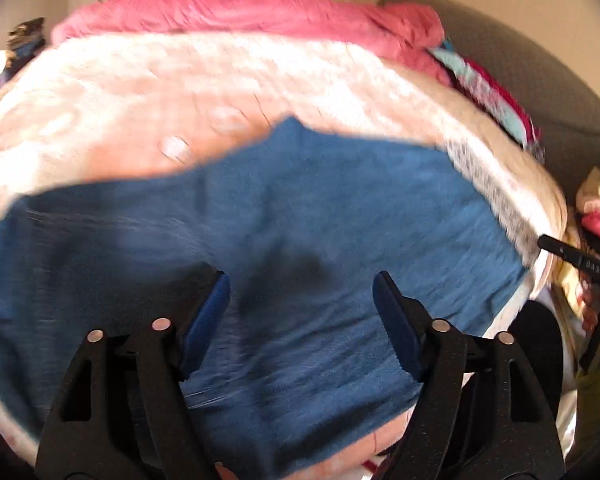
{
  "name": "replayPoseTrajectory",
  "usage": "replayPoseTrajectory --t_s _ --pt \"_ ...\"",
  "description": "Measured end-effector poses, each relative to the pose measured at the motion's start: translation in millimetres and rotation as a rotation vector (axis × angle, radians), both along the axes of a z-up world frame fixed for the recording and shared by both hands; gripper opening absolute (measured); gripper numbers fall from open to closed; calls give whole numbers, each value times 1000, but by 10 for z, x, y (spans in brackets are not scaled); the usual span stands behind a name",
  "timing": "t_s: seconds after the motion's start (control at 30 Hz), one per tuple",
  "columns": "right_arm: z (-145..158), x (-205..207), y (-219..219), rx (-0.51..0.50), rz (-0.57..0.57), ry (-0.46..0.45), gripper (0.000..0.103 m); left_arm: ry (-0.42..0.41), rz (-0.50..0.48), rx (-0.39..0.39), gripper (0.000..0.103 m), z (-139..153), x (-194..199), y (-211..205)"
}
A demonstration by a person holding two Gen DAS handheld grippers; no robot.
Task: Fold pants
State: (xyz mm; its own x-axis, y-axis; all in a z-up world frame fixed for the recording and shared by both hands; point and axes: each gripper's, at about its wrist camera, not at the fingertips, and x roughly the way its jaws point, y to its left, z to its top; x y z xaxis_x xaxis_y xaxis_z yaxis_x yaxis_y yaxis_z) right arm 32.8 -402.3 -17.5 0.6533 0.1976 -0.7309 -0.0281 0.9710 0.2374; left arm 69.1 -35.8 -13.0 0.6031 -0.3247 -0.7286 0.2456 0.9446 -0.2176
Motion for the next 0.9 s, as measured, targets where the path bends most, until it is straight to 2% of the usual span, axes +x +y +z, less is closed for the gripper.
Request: replayPoseTrajectory --t_s 0.1,0.2,0.3,0.4,0.57,0.63,0.67,0.7,0.73,0.83,0.87,0.9 --pt "205 -69 97 -2 24 -82 62 -47 64 -41 72 207 -120 260" --pt "286 -7 412 -6 121 -110 63 -97 176 -54 77 410 -268 664" --pt "252 138 786 -17 216 -103 63 -93 294 -46 84 496 -334 1026" --pt "137 311 1171 -26 297 -75 63 -44 408 -66 84 429 -316 1418" --pt "-156 498 1615 -97 333 3 63 63 448 -104 84 114 -150 1634" --pt "-228 483 1680 -123 343 -2 76 96 429 -160 83 -23 -59 1621" --pt "-259 457 1712 -143 347 -12 76 112 414 -173 54 -97 -11 1593" --pt "-283 441 1742 -167 349 -19 77 126 418 -152 43 -141 10 1569" --pt "-300 417 1774 -178 347 -26 77 119 423 -133 43 -163 14 1551" --pt "-319 427 1725 -146 339 -21 77 81 435 -154 35 -83 -70 1627" --pt "-318 429 1699 -133 339 -17 77 61 434 -137 35 -26 -117 1642" --pt "-319 425 1683 -125 337 -17 77 34 423 -88 35 39 -163 1607"
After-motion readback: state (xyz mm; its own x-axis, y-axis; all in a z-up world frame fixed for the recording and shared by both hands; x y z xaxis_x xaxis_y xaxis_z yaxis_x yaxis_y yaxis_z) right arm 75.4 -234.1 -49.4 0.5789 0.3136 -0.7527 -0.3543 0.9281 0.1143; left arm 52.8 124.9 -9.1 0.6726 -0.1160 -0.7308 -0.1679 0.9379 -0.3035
